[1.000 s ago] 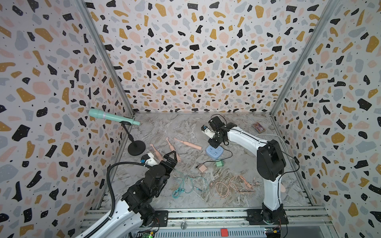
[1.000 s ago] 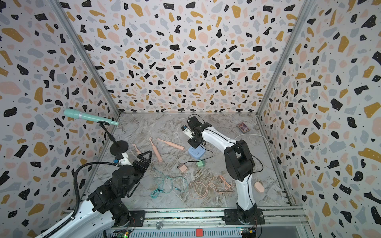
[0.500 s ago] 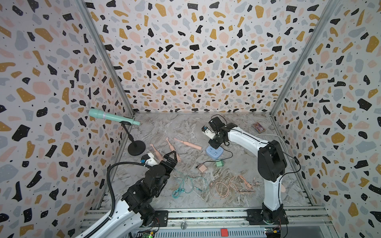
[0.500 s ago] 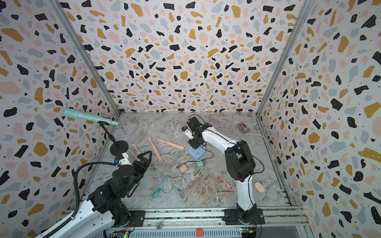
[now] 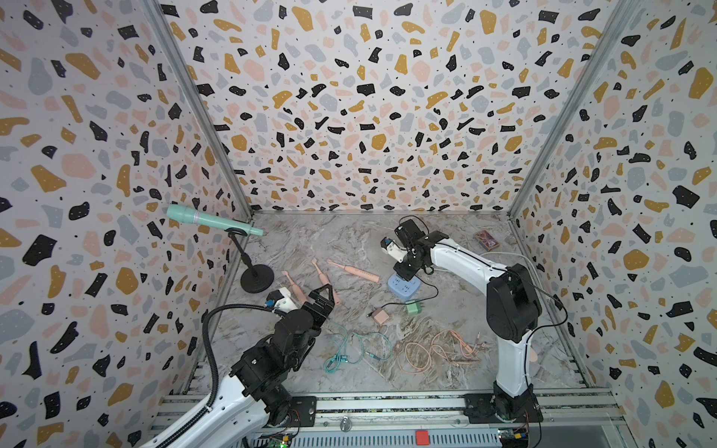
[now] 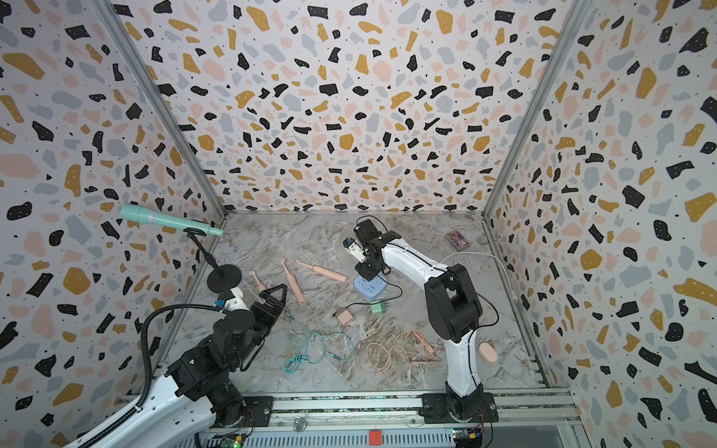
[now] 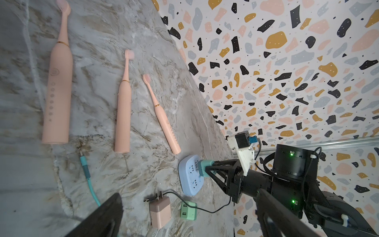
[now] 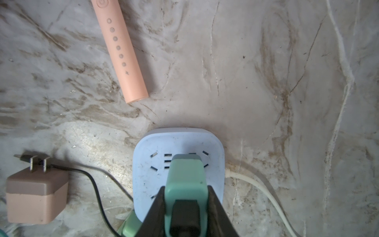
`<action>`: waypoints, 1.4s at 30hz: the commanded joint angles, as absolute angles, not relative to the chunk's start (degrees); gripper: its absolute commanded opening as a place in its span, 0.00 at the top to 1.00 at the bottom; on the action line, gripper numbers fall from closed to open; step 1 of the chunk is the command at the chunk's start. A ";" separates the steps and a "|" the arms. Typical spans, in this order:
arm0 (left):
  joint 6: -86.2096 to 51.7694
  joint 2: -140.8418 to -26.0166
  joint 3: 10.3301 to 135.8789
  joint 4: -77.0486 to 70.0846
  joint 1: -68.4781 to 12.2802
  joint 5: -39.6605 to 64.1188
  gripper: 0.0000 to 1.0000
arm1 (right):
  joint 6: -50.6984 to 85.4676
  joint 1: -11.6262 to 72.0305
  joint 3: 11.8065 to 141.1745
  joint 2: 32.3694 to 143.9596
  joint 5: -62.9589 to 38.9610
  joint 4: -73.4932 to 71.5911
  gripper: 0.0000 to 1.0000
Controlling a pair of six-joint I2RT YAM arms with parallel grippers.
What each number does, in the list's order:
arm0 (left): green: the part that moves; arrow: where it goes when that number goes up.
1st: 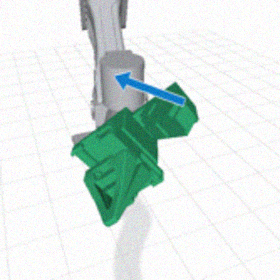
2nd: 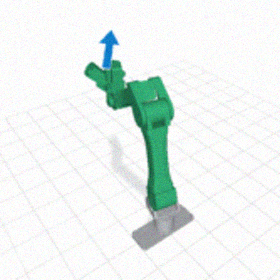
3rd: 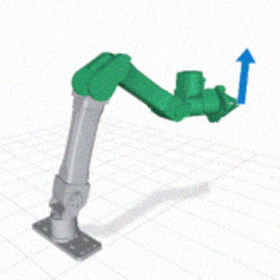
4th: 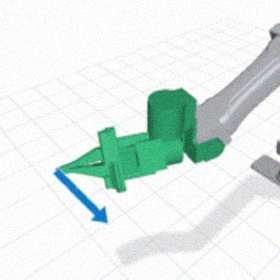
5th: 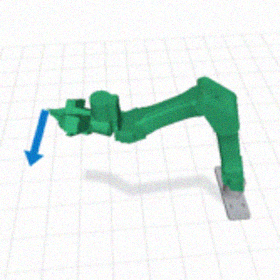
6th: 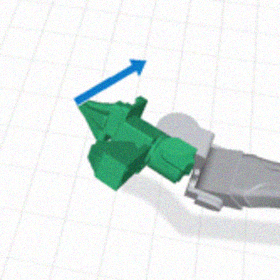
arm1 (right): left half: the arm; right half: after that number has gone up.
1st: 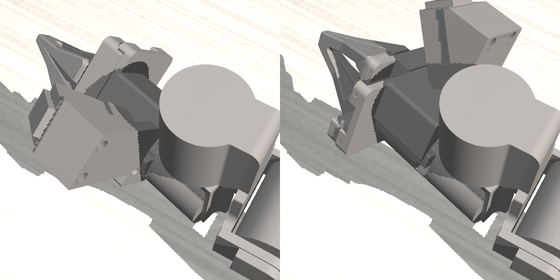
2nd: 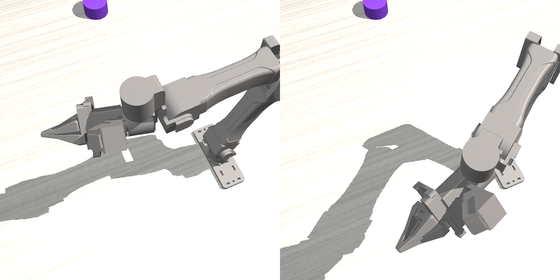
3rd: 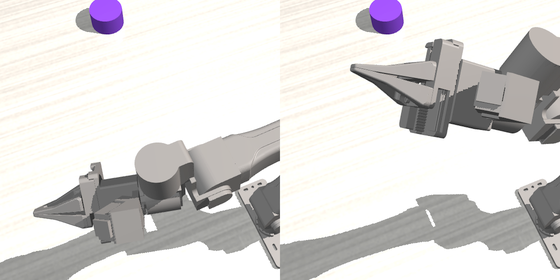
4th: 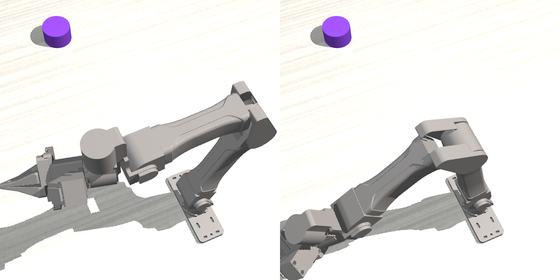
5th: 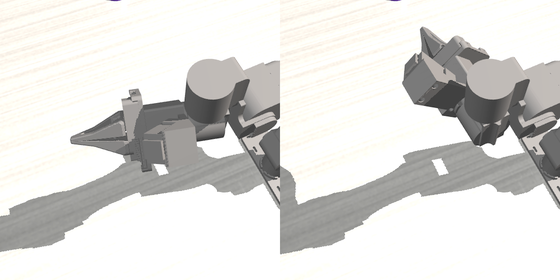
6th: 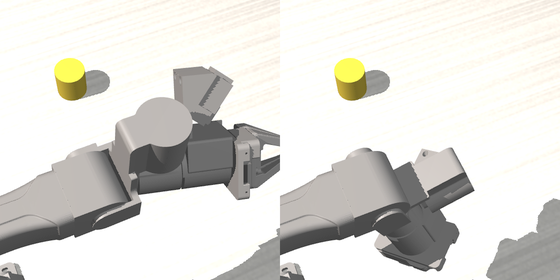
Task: Charge the electric toothbrush
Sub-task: Insert the charging cable into the plug.
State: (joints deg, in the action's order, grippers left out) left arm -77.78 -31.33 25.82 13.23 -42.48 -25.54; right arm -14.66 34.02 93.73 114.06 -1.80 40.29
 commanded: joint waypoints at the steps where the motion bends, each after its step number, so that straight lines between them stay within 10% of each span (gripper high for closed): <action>1: -77.35 -31.43 26.65 11.87 -42.27 -25.44 0.00 | -15.38 33.08 95.85 114.43 -3.01 41.63 1.00; 39: -77.88 -30.72 25.97 12.61 -42.20 -26.13 0.01 | -13.51 32.59 95.14 118.79 -1.62 42.73 1.00; 42: -77.71 -31.84 26.40 12.22 -42.28 -26.04 0.00 | -10.78 33.92 98.63 114.92 1.41 43.08 0.77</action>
